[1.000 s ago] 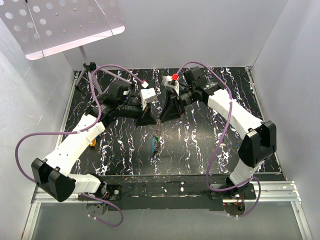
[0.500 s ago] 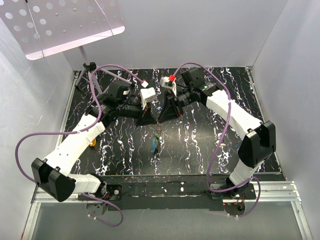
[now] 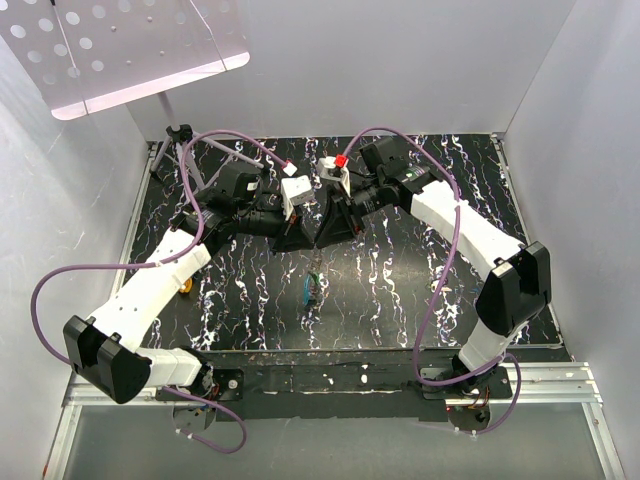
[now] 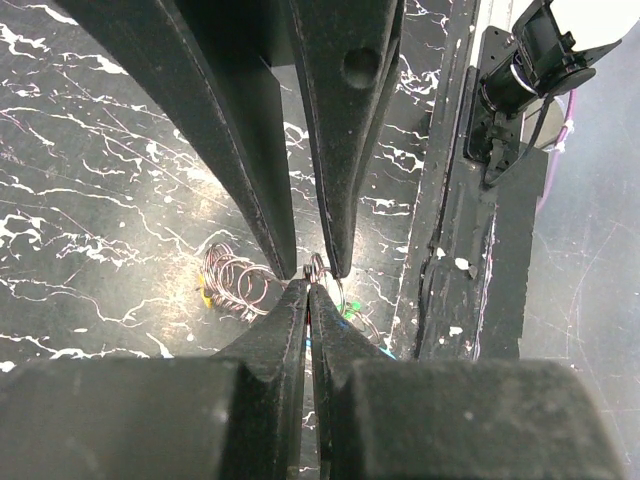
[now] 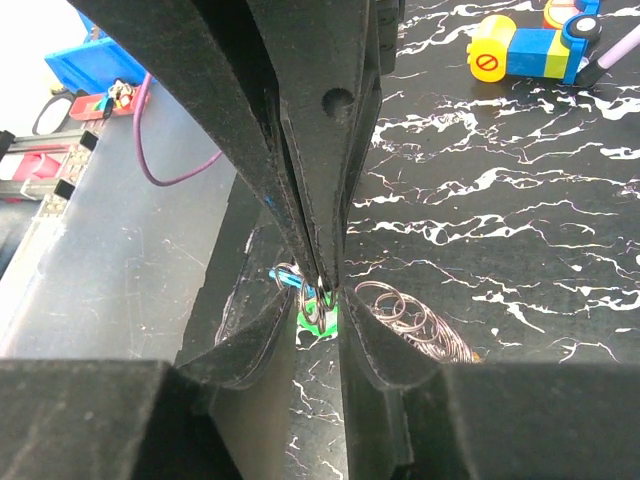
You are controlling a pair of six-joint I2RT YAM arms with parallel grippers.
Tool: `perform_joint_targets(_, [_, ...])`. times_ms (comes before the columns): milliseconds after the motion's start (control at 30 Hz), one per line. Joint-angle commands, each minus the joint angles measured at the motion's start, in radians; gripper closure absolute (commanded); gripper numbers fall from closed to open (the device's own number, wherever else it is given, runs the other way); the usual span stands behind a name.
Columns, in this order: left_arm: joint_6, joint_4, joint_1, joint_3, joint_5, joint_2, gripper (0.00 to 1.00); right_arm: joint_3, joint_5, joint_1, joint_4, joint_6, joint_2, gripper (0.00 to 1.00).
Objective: Put the keys on the keyring
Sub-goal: Adjust the keyring.
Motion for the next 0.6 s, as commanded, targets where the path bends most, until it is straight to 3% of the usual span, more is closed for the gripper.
perform_joint_targets(0, [-0.006, 0.041, -0.001, -0.002, 0.033, -0.054, 1.00, 0.017, 0.008, 0.011, -0.005, -0.018, -0.013, 0.69])
perform_joint_targets(133, [-0.008, 0.047, -0.001, -0.005, 0.034, -0.054, 1.00, 0.017, 0.014, 0.009, -0.005, -0.019, -0.016, 0.70])
perform_joint_targets(333, [-0.009, 0.049, 0.002, -0.005, 0.031, -0.053, 1.00, 0.017, 0.014, 0.009, -0.015, -0.030, -0.017, 0.82])
perform_joint_targets(567, [-0.015, 0.052, 0.000, -0.005, 0.025, -0.054, 1.00, 0.014, 0.021, 0.011, -0.018, -0.042, -0.020, 0.80])
